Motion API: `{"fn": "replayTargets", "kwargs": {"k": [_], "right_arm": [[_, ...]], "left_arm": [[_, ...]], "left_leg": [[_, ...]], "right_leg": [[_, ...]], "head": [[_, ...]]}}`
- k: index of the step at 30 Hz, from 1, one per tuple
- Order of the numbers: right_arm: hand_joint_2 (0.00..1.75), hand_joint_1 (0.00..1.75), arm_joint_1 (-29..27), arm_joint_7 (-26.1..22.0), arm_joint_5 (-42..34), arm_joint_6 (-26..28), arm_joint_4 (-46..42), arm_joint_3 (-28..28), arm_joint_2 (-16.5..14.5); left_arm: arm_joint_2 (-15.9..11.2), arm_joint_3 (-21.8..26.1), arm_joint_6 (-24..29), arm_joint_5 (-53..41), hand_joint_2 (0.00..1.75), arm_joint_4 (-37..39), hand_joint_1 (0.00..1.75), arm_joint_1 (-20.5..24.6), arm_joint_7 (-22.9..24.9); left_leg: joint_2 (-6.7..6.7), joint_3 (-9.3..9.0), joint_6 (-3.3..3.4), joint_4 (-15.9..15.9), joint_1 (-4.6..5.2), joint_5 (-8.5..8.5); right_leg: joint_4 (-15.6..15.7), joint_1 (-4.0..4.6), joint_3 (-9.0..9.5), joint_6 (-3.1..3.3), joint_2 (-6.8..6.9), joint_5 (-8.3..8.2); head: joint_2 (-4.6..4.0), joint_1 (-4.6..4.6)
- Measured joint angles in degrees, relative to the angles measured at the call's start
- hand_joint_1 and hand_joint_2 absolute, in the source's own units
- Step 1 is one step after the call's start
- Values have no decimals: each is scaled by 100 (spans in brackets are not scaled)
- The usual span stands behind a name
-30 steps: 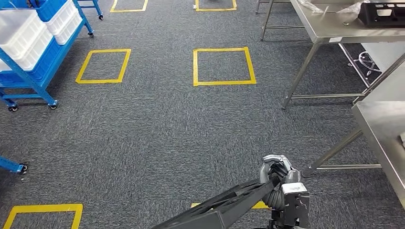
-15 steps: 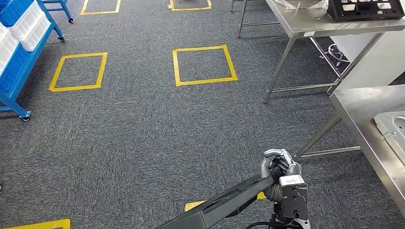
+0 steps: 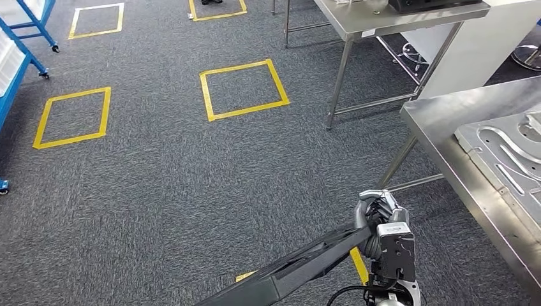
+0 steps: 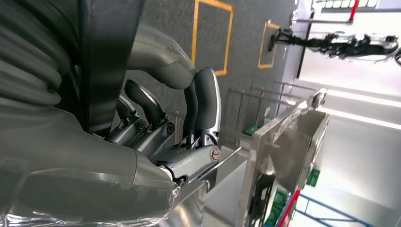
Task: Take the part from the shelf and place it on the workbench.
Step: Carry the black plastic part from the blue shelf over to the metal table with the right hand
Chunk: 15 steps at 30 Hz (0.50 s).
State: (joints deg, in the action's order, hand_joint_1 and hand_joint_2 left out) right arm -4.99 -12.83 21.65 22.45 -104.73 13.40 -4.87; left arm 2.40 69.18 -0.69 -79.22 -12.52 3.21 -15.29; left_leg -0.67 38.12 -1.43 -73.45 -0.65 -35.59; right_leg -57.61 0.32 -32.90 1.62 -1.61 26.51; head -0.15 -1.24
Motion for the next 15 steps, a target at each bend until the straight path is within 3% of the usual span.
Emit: {"fn": "replayTargets", "kwargs": {"k": [1, 2, 4, 6, 8, 9, 11, 13, 14, 15], "right_arm": [[175, 175, 3, 15, 13, 0, 3, -2, 7], [175, 175, 12, 38, 33, 1, 5, -4, 13], [175, 175, 52, 107, 97, 2, 14, -8, 24], [175, 175, 121, 191, 164, 2, 38, -15, 49], [175, 175, 191, 281, 204, -10, 68, -47, 101], [175, 175, 230, 339, 223, -25, 81, -80, 142], [175, 175, 370, 525, 292, -91, 112, -171, 269], [175, 175, 574, 796, 376, -215, 157, -299, 463], [175, 175, 672, 933, 404, -291, 183, -392, 583], [175, 175, 765, 1081, 435, -386, 212, -517, 733]], "left_arm": [[-2, 0, -2, -1, 175, 0, 0, -5, 1], [-2, 0, -4, -5, 175, 0, 0, -6, 1], [-5, -1, -8, -14, 175, 0, 0, 1, 1], [-13, -1, -9, -21, 175, 0, 0, 8, 2], [-19, -1, -10, -37, 175, 0, 0, 18, 3], [-21, -1, -10, -46, 175, 0, 0, 27, 2], [-21, -2, -11, -57, 175, 0, 0, 39, -5], [-21, -2, -15, -66, 175, 0, 0, 28, -14], [-21, -2, -18, -71, 175, 0, 0, 21, -16], [-21, -2, -24, -76, 175, 0, 0, 17, -19]], "left_leg": [[12, -3, 17, 63, 0, 126], [38, -109, 39, 343, 1, 340], [207, -432, 90, 1133, 3, 726], [337, -596, 121, 1517, 17, 823], [292, -615, 162, 1565, 27, 834], [246, -625, 197, 1600, 23, 856], [146, -642, 271, 1669, 4, 902], [41, -639, 301, 1679, 19, 906], [-13, -636, 305, 1678, 25, 904], [-64, -636, 307, 1677, 29, 901]], "right_leg": [[-8, 7, 5, 2, -61, 3], [-20, 10, 12, -1, -124, 8], [-49, 11, 9, -21, -242, 22], [-69, 1, -26, -70, -338, 20], [-62, -11, -57, -143, -417, 2], [-83, -12, -72, -179, -383, 21], [-385, -3, -216, -244, -165, 224], [-1081, -20, -555, -284, 61, 585], [-1420, -34, -725, -302, 100, 711], [-1609, -46, -822, -316, 120, 738]], "head": [[0, 0], [0, 1], [0, 3], [0, 4], [0, 5], [0, 8], [0, 33], [0, 55], [0, 56], [0, 58]]}}
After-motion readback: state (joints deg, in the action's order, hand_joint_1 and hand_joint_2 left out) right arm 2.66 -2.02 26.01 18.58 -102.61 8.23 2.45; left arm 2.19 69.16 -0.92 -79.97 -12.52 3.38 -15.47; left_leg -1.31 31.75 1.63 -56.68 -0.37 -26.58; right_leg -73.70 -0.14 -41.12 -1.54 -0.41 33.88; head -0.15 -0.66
